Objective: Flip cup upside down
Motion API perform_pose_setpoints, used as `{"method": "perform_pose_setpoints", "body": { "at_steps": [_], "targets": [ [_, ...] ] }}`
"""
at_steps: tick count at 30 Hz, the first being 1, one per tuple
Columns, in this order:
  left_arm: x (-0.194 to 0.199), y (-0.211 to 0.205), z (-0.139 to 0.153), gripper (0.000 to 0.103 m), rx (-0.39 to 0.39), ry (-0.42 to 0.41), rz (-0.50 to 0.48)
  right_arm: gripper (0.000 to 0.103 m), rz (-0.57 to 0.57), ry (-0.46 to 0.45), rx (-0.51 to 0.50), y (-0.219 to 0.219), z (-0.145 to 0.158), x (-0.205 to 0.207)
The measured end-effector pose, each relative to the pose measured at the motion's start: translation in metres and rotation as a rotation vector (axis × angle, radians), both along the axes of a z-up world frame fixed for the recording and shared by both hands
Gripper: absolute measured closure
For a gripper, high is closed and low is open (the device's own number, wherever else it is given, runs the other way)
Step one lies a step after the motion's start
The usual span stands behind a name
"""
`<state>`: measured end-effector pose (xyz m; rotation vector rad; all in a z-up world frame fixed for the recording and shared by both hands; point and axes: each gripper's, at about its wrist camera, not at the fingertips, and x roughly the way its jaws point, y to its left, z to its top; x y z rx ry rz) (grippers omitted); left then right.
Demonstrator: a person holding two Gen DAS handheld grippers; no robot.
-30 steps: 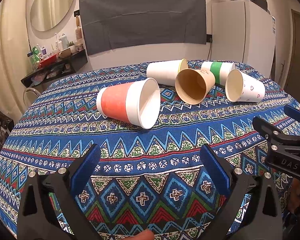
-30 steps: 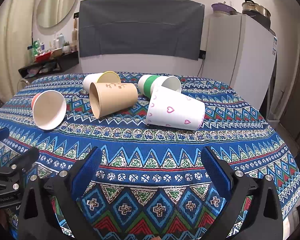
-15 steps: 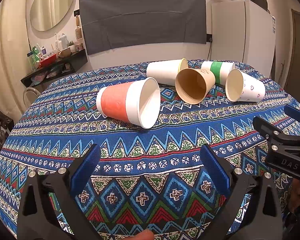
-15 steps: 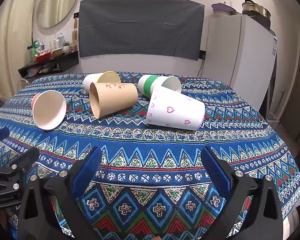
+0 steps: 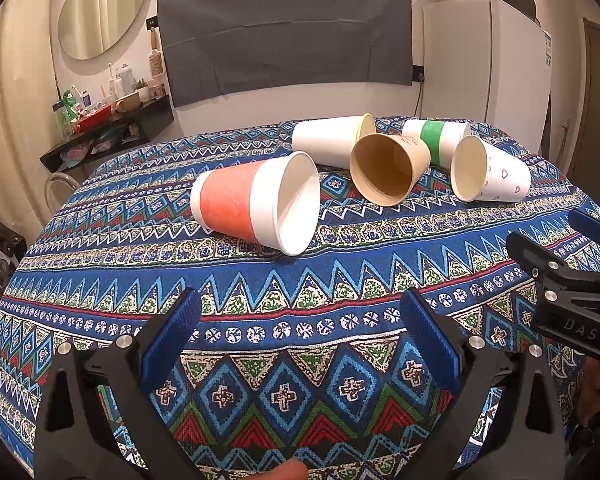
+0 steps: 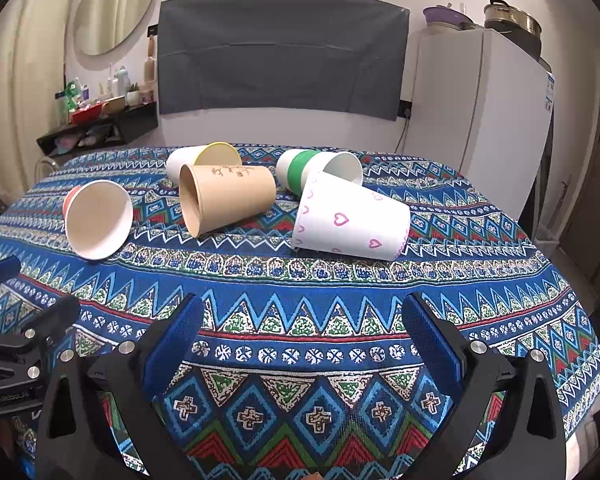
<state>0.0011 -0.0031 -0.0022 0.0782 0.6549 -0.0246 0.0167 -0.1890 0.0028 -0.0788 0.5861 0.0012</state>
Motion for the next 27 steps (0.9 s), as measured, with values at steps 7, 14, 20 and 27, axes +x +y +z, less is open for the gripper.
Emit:
{"method": "perform_pose_setpoints", "body": {
  "at_steps": [7,14,20,27],
  "targets": [
    [0.007,-0.004,-0.003,0.006,0.011,0.028,-0.009,0.008,-0.001,-0.001,0.0,-0.001,-0.004,0.003],
    [0.005,-0.007,-0.002,0.006,0.019,0.009,-0.012,0.008,0.004,0.0,0.003,-0.001,0.0,0.0],
    [0.002,0.001,0.001,0.006,0.01,-0.011,0.055,0.008,0.012,0.003,0.005,-0.001,0.0,0.001],
    [0.005,0.008,0.002,0.006,0.016,-0.001,0.133,0.008,0.001,0.017,-0.011,0.001,-0.001,0.002]
  ]
}}
